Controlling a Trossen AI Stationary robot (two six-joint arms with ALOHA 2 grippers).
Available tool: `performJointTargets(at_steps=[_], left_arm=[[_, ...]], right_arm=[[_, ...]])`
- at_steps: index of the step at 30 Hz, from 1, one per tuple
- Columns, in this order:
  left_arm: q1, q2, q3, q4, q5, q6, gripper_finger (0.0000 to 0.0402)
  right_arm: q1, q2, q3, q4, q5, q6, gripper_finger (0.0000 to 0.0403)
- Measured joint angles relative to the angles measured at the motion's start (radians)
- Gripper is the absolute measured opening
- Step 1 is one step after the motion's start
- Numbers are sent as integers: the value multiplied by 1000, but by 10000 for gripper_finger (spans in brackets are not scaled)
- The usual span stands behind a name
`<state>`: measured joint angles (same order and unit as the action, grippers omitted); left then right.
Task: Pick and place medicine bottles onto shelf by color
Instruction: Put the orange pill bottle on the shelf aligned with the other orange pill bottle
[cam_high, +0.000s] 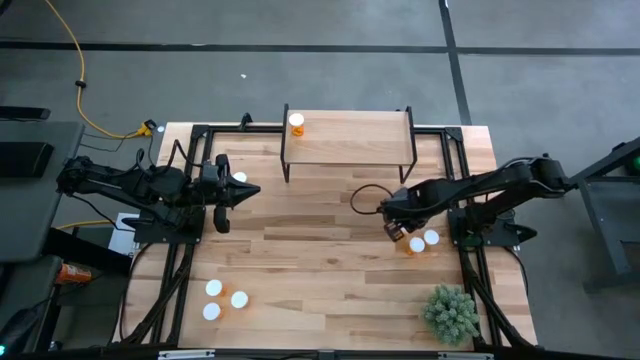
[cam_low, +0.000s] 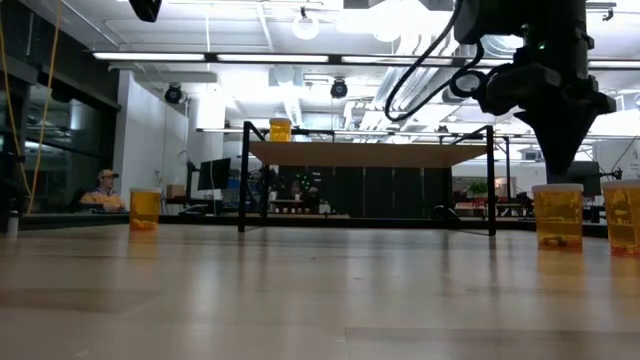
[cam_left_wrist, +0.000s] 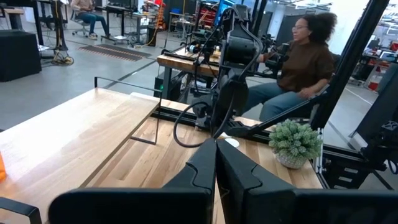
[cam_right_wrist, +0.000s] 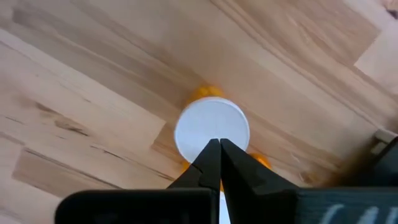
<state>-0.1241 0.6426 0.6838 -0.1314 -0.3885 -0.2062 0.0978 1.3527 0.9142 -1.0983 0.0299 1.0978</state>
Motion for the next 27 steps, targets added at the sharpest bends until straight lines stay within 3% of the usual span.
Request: performJointTargets(at_steps=[7,14,18,27], left_arm=[[0,0,0,0,0,0,0],[0,0,0,0,0,16,0],[0,0,0,0,0,15,0],[0,0,0,0,2,15,0]], right_arm=[[0,-16,0,30,-10,-33,0],[0,-19,1,50,-91,-100,15],[0,-32,2,61,-112,-112,68],[0,-103,3,67,-93,-112,243]])
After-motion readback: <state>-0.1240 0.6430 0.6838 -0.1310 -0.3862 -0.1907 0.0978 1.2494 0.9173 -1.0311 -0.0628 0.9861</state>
